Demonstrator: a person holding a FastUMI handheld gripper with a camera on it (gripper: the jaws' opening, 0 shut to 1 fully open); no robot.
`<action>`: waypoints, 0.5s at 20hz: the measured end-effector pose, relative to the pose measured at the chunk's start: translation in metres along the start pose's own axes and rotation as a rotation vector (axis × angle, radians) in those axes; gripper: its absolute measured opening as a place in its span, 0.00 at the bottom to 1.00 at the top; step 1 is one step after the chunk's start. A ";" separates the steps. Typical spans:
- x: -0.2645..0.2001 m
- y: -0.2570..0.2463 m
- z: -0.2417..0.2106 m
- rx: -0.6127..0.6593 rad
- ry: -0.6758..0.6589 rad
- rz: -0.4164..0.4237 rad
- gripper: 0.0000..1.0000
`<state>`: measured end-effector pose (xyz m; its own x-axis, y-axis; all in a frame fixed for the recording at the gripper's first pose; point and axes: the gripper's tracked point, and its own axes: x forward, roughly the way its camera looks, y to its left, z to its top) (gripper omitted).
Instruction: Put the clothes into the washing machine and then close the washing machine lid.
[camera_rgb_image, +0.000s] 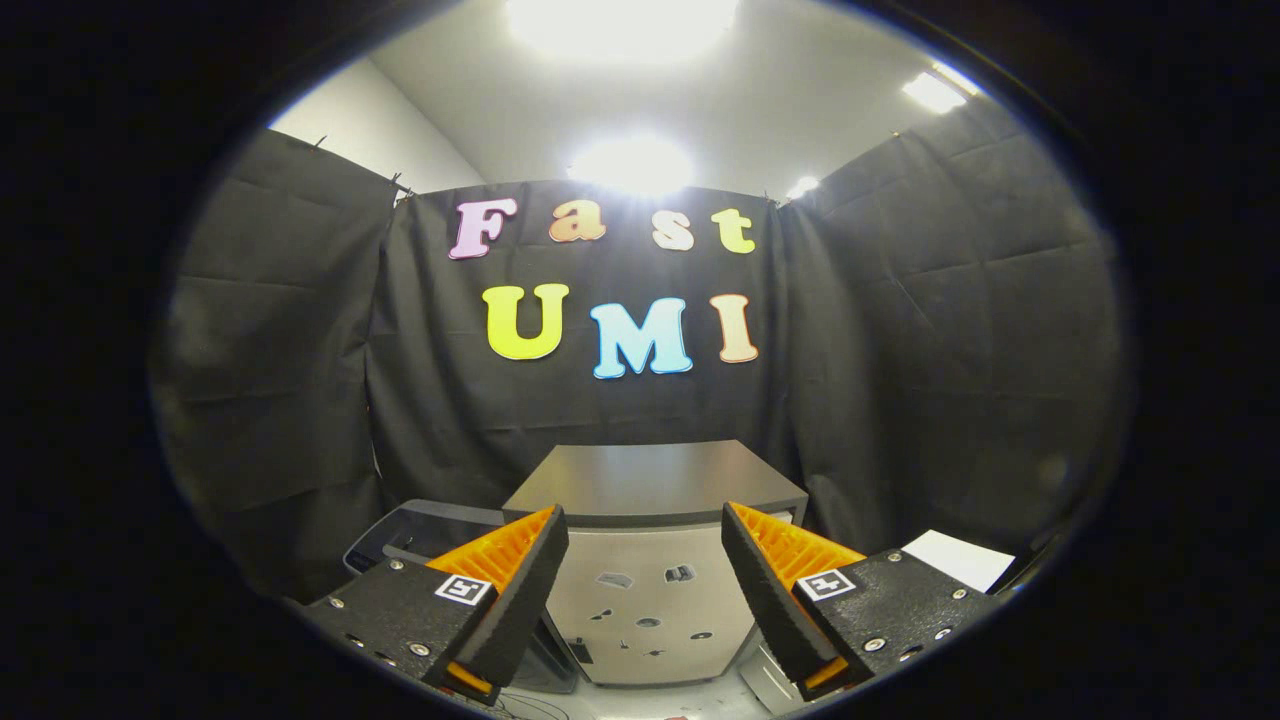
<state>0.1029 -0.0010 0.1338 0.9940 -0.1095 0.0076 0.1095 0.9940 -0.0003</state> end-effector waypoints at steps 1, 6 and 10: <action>-0.003 -0.001 -0.003 0.004 0.006 0.000 0.95; -0.010 -0.001 -0.006 0.006 0.006 0.009 0.95; -0.011 0.000 -0.011 0.021 0.014 0.018 0.95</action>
<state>0.0924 -0.0001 0.1232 0.9958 -0.0918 -0.0058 0.0919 0.9956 0.0204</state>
